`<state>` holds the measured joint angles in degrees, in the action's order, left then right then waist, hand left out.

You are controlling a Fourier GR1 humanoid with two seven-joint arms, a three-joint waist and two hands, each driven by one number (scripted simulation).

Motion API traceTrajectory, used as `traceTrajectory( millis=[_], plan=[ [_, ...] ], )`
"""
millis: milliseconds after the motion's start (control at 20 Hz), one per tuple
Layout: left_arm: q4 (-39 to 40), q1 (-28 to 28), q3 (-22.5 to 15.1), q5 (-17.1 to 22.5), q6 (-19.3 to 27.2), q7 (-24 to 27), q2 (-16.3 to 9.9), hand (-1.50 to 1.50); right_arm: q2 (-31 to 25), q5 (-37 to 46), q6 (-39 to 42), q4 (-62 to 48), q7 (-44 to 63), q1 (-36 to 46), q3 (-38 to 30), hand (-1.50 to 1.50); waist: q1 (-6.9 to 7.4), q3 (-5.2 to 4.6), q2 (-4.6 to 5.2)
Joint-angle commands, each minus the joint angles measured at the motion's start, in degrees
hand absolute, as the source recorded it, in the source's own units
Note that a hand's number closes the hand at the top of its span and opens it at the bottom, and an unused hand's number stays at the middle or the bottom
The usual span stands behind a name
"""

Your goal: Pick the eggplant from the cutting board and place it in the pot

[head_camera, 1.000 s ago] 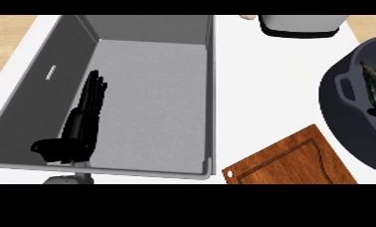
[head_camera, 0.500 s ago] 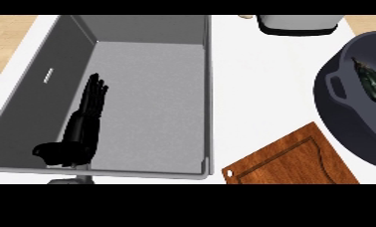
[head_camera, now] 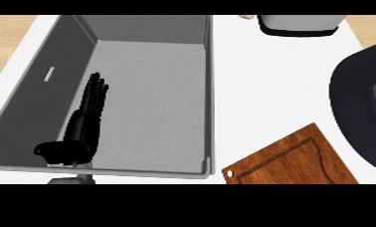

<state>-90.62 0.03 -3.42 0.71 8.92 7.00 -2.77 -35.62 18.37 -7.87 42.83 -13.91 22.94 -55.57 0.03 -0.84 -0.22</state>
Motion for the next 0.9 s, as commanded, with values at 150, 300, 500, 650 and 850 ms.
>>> traceTrajectory(
  millis=[150,300,500,650,850],
  plan=[
    [0.07,-2.37,2.39,0.91,-1.33,-2.17,-2.19,0.0,-7.16,-6.24,5.33,-9.62,-11.05,-5.29,-3.51,-1.5,0.14,0.93,0.36],
    [2.19,1.13,1.52,0.41,-1.32,4.08,-0.3,0.0,-8.9,-8.51,6.7,-13.63,-15.94,-8.11,-4.36,-1.5,0.1,0.91,0.33],
    [-4.41,3.39,-0.09,0.13,-1.33,-1.55,-0.5,0.0,-12.65,-9.55,5.3,-20.17,-18.82,-6.93,-2.73,-1.5,0.53,0.95,0.32],
    [3.7,-3.92,2.47,0.46,-1.46,-0.27,-0.69,0.0,-14.77,-11.98,5.32,-21.7,-18.57,-8.43,-4.52,-1.5,0.11,0.93,0.37],
    [0.49,-1.36,0.47,-0.34,-0.91,-0.4,0.43,0.0,-16.96,-16.07,6.65,-24.82,-21.19,-11.78,-8.69,-1.5,-0.01,0.98,0.34]
  ],
)
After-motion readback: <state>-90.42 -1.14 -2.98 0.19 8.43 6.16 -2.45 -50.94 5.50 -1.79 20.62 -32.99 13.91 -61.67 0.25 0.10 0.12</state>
